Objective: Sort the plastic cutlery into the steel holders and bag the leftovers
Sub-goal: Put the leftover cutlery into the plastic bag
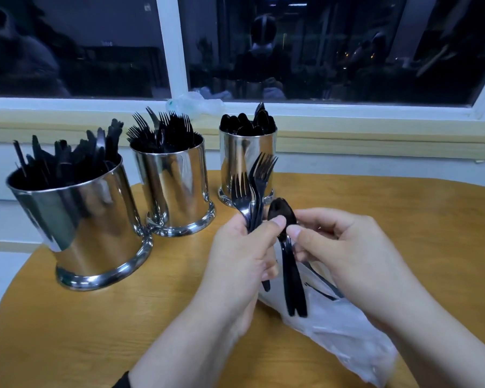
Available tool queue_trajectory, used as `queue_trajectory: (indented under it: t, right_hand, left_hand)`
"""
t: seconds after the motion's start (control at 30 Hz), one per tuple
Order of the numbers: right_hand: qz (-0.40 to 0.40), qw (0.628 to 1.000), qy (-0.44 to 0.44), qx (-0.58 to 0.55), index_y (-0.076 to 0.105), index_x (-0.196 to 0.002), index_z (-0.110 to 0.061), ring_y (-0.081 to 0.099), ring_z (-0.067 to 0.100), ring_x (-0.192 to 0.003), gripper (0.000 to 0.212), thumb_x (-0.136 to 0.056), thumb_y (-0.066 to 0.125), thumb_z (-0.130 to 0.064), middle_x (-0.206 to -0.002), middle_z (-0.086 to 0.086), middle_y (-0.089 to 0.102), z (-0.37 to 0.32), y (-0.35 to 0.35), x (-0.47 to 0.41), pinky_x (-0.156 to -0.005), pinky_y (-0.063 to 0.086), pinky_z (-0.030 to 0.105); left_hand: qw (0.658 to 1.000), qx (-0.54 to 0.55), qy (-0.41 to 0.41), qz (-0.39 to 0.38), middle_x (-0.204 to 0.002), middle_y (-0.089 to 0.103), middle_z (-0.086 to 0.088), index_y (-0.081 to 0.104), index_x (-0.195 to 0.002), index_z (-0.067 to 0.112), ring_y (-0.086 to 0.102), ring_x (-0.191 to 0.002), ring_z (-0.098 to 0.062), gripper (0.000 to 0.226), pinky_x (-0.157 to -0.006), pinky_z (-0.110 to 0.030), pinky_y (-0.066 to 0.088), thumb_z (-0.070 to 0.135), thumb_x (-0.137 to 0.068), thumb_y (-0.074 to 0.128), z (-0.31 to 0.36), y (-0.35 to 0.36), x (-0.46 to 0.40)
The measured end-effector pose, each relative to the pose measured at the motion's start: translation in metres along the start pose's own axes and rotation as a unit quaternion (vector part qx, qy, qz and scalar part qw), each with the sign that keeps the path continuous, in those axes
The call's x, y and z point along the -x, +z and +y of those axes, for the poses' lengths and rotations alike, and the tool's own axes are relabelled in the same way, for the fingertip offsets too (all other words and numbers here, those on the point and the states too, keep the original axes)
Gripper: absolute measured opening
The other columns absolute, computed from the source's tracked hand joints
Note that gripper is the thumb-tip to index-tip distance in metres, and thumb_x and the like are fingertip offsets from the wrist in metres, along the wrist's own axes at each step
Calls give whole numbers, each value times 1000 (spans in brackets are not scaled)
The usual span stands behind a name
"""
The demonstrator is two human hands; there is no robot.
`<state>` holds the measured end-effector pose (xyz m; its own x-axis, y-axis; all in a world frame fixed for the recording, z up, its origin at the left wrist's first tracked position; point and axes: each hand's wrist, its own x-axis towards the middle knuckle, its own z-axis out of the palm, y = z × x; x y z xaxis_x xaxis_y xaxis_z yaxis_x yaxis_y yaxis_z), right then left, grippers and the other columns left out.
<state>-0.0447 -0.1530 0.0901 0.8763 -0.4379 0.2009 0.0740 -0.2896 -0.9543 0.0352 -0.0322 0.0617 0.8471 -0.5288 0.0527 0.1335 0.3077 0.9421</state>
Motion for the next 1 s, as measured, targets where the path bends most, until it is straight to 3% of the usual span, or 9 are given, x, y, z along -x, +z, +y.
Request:
queue_trajectory:
  t: [0.1,0.27,0.47,0.6,0.67,0.73,0.87,1.0]
  right_hand:
    - [-19,998,2,55,79,-95,-28,60,7,-62,9,-89,74,-23,-75,2,70,-11,5,-9,-65,52,24]
    - [-64,987,-17,147,77,-86,-25,58,5,-57,7,-91,72,-27,-68,-4,70,-34,12,-27,-60,46,19]
    - [-84,982,-35,167,75,-89,-15,61,8,-58,6,-92,71,-17,-68,2,71,-50,29,-44,-63,47,21]
    - [-75,973,-52,213,75,-85,-14,57,6,-54,11,-92,71,-21,-69,6,70,-50,38,-54,-59,44,20]
    - [-54,971,-64,226,74,-80,-14,55,5,-52,13,-92,72,-20,-67,6,70,-55,35,-63,-53,41,14]
    - [-3,975,-88,202,73,-79,-12,54,8,-52,15,-92,72,-19,-64,6,69,-65,26,-81,-54,41,18]
    - [118,971,-149,144,73,-75,-15,55,10,-56,17,-91,72,-20,-66,6,67,-92,10,-134,-56,46,20]
    - [165,961,-176,139,72,-77,-12,55,13,-62,17,-90,70,-23,-68,4,64,-104,10,-192,-62,45,32]
  left_hand:
    - [1000,6,8,-2,-63,24,1,64,-90,15,20,-53,-15,8,-45,-24,23,11,-97,66,7,-10,-3]
    - [998,53,5,-20,-62,25,0,61,-77,23,17,-53,-15,25,-46,-25,19,10,-97,67,21,-26,-7]
    - [996,76,30,-26,-61,28,1,61,-96,16,19,-50,-12,6,-47,-25,17,15,-98,66,34,-41,-9]
    - [996,84,22,-21,-64,26,1,63,-106,13,17,-52,-12,13,-47,-23,17,20,-96,67,38,-48,-10]
    - [996,81,19,-14,-68,25,1,67,-106,14,18,-52,-11,24,-47,-24,16,34,-93,68,42,-51,-10]
    - [997,79,12,-5,-66,30,3,69,-110,12,20,-50,-10,35,-47,-24,17,42,-94,62,45,-56,-12]
    - [998,70,-4,-5,-67,37,3,59,-105,9,24,-50,-11,29,-45,-24,23,37,-106,51,46,-66,-18]
    - [998,65,-9,-11,-68,38,2,57,-106,10,29,-50,-12,24,-45,-23,30,34,-106,54,47,-71,-26]
